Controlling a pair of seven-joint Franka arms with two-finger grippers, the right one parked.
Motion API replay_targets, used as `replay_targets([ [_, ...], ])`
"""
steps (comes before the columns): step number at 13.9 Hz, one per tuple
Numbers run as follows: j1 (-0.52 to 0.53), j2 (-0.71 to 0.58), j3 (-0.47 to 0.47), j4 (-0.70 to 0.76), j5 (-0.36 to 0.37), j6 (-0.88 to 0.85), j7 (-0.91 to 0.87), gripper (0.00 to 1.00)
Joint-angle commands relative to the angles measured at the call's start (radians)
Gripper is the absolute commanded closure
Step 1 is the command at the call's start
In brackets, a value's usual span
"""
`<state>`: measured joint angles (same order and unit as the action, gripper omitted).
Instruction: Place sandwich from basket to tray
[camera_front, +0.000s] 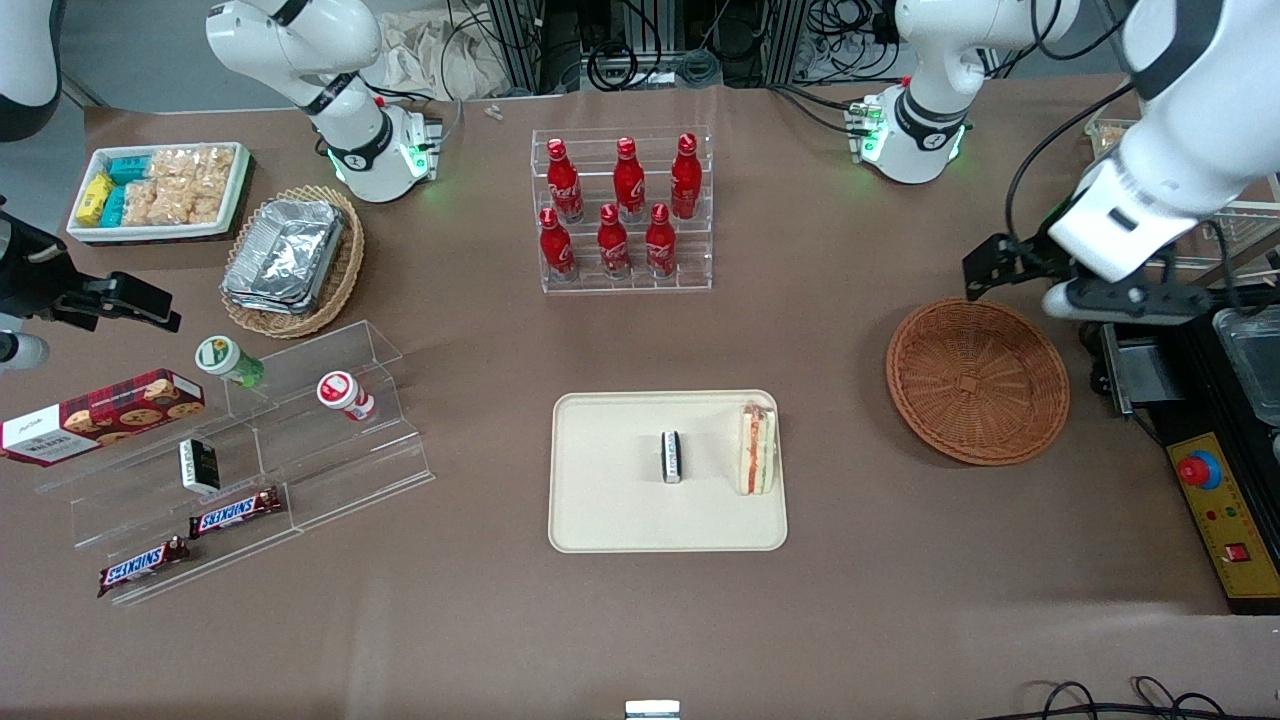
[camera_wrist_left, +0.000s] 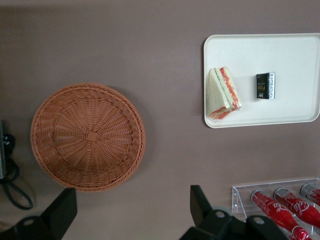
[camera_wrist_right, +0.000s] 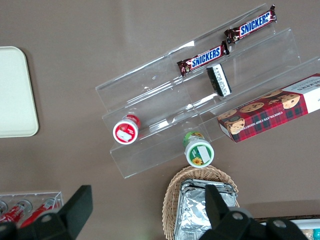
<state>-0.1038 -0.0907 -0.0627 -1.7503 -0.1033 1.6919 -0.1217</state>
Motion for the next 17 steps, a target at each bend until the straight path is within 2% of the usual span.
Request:
replay_targets([
  [1,-0.007,0.001,0.004,0.03,-0.012,-0.006,-0.004,0.0],
  [4,-0.007,0.046,0.001,0.109,-0.003,-0.05,-0.047,0.0],
  [7,-0.008,0.046,-0.006,0.117,0.082,-0.069,-0.041,0.0],
  [10,-0.007,0.048,-0.026,0.123,0.131,-0.067,-0.038,0.0],
  [17,-0.01,0.055,-0.032,0.137,0.134,-0.069,-0.038,0.0],
])
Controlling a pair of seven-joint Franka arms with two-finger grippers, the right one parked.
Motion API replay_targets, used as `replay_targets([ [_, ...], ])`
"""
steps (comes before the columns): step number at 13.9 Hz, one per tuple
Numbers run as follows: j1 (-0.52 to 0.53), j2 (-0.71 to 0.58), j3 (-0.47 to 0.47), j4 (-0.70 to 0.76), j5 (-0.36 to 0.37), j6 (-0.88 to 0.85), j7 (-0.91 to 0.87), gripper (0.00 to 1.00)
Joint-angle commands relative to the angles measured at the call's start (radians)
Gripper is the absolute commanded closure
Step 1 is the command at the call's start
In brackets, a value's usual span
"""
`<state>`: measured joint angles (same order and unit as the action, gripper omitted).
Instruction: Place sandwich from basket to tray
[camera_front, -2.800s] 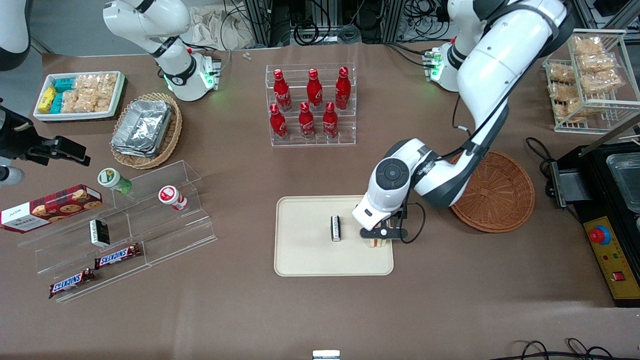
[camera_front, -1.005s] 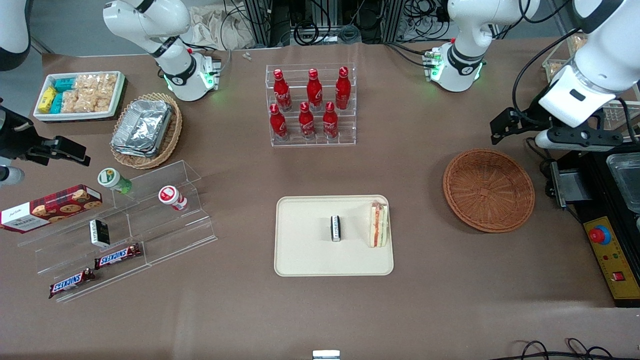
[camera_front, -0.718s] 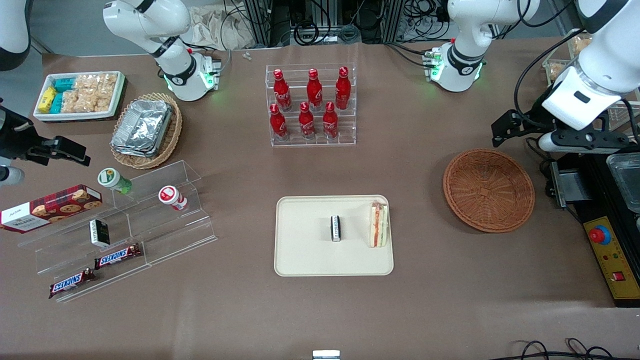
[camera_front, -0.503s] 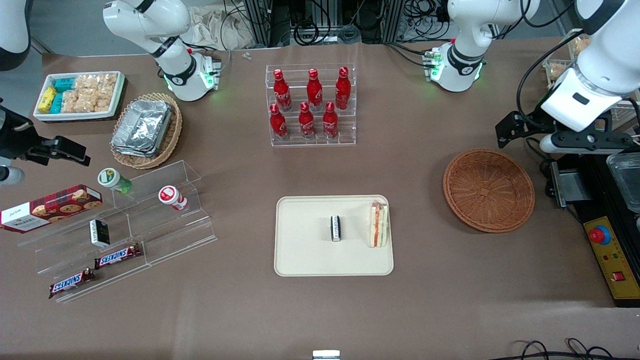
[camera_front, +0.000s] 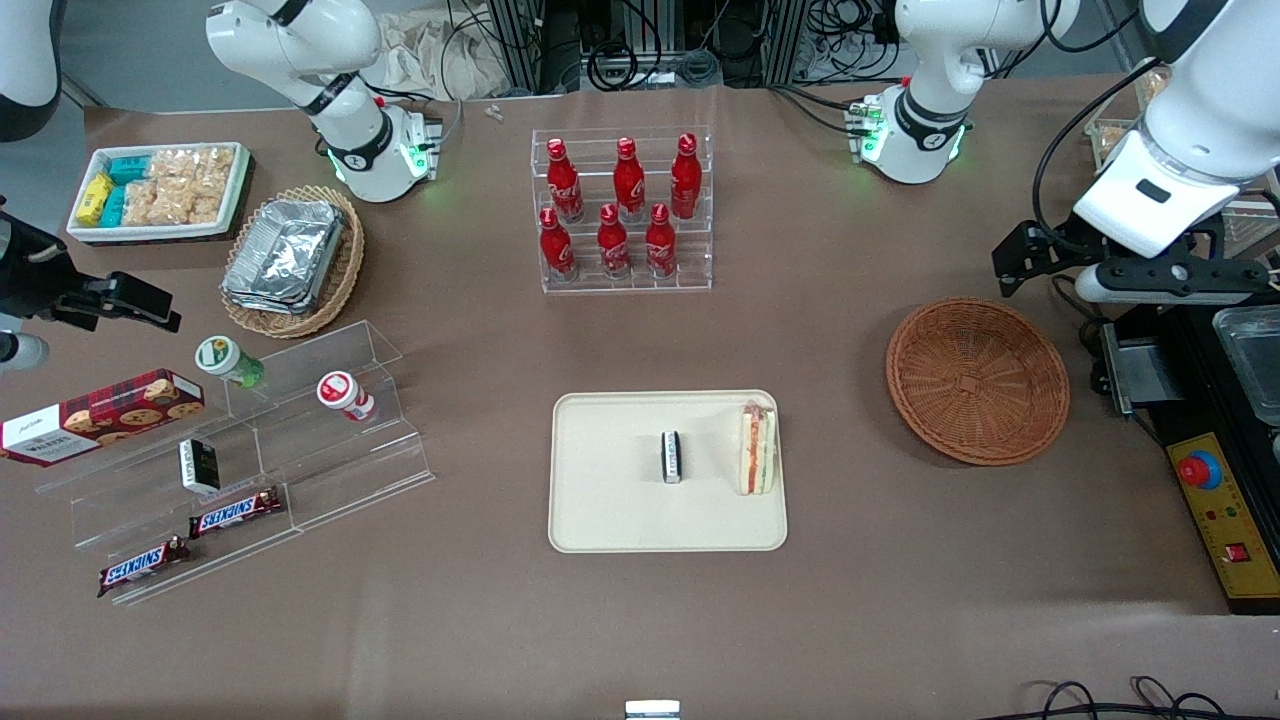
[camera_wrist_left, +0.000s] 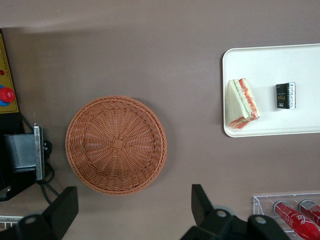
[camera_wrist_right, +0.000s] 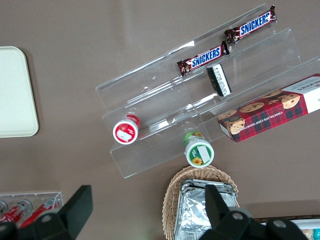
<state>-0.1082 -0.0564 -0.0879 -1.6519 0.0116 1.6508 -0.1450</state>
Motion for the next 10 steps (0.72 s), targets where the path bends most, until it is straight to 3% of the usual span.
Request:
replay_targets([
  [1,-0.005,0.03,-0.009,0.038,0.021,-0.028,-0.015,0.0],
  [10,-0.005,0.078,-0.023,0.103,0.019,-0.063,-0.024,0.0],
])
